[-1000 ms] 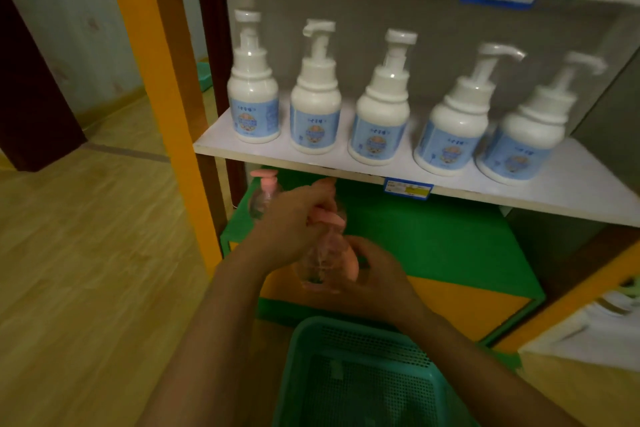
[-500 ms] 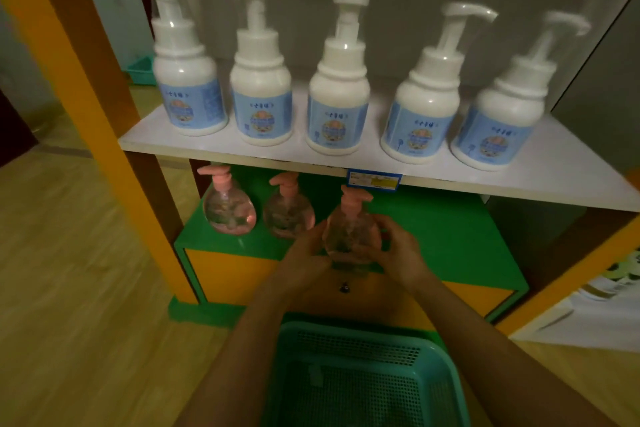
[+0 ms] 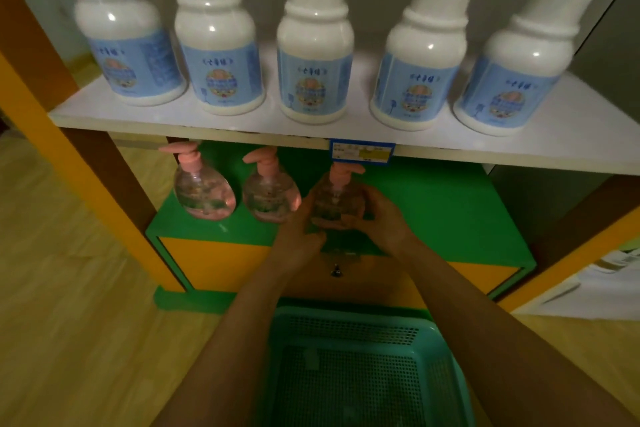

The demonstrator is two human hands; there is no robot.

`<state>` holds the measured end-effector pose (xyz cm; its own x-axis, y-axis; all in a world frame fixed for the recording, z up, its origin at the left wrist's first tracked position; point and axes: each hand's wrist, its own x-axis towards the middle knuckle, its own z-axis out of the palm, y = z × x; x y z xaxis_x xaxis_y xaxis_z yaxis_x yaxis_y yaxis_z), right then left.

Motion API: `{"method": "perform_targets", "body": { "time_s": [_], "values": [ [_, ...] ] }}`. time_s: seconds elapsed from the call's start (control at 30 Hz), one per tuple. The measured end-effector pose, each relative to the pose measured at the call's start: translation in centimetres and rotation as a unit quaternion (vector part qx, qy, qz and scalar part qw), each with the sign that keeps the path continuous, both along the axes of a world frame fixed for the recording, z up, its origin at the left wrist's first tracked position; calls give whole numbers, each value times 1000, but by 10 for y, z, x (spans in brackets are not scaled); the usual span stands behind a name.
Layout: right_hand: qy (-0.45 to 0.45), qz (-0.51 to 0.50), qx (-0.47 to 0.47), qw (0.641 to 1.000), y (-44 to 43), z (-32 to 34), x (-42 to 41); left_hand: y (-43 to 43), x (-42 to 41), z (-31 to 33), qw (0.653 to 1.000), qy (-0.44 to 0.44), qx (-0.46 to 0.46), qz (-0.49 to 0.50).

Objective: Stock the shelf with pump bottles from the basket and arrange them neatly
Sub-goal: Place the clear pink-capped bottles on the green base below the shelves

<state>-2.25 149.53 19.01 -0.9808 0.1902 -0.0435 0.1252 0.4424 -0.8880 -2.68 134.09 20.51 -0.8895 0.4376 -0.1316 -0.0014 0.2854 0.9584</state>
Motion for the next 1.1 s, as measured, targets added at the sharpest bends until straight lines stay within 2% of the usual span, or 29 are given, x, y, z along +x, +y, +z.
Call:
{"method": "perform_targets", "body": {
  "time_s": [0.13,0.2,0.3,0.47,0.63,0.77,0.9,1.03,1.1],
  "values": [
    [26,-58,55,996,3,4,28,2,24,-10,991,86,-25,98],
    [24,-71,65,995,9,0,55,6,44,-15,987,104,-49,110],
    [-27,-42,57,997,18,-9,107,11,77,-24,988,103,-114,30],
    [-133,2,111,985,41,-39,197,11,124,-47,969,82,-198,-122],
    [-238,4,121,964,51,-72,267,10,170,-87,935,48,-267,-228],
    [-303,37,147,941,35,-108,289,12,197,-122,896,32,-321,-305],
    [-290,20,195,937,18,-149,291,13,206,-157,846,64,-383,-366],
    [-251,-59,241,936,13,-179,283,22,207,-185,848,141,-400,-317],
    [-230,-84,255,935,14,-187,279,26,206,-193,839,176,-413,-308]
  ]
}}
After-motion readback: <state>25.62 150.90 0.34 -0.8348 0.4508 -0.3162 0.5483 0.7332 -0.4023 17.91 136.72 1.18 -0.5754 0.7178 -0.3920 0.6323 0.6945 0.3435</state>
